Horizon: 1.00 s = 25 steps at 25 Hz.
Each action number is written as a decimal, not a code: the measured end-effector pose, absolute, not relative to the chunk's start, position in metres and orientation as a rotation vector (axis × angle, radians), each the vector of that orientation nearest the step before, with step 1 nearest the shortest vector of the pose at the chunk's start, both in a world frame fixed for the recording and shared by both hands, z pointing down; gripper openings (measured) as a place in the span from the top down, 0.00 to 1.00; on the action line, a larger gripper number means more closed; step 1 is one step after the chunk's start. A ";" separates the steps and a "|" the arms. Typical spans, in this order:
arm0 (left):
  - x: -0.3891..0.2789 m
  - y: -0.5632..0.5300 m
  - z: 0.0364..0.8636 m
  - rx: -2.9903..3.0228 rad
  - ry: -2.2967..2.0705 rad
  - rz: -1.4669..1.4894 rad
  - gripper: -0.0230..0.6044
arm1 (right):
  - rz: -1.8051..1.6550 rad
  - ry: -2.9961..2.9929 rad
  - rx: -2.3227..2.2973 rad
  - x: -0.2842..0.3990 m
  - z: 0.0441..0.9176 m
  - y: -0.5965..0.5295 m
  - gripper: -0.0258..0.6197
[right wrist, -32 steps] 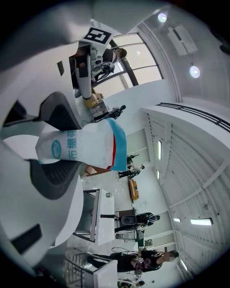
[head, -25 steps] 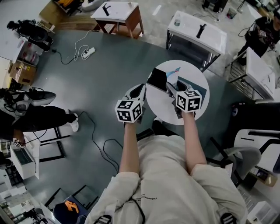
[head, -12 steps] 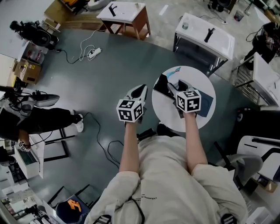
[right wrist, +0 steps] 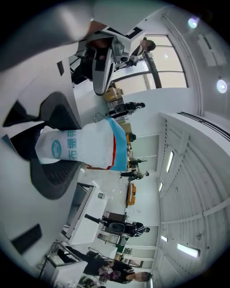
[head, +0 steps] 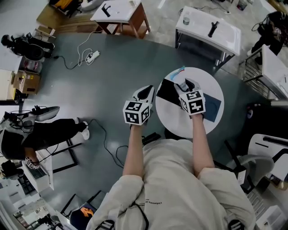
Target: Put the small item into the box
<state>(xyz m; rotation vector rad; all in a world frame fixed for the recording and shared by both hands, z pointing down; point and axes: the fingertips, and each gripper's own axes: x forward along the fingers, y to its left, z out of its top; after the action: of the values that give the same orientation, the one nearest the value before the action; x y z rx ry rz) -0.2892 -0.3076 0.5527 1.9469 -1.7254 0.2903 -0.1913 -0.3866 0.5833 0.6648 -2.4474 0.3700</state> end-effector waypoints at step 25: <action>-0.287 -0.379 0.613 1.924 -1.578 0.354 0.93 | 0.633 -2.391 0.665 -0.196 0.666 -0.410 0.63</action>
<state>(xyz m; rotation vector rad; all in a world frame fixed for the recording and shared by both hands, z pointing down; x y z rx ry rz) -0.2867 -0.3787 0.6127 1.9242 -1.5781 0.3536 -0.1958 -0.4104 0.6656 0.6655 -2.3906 0.6333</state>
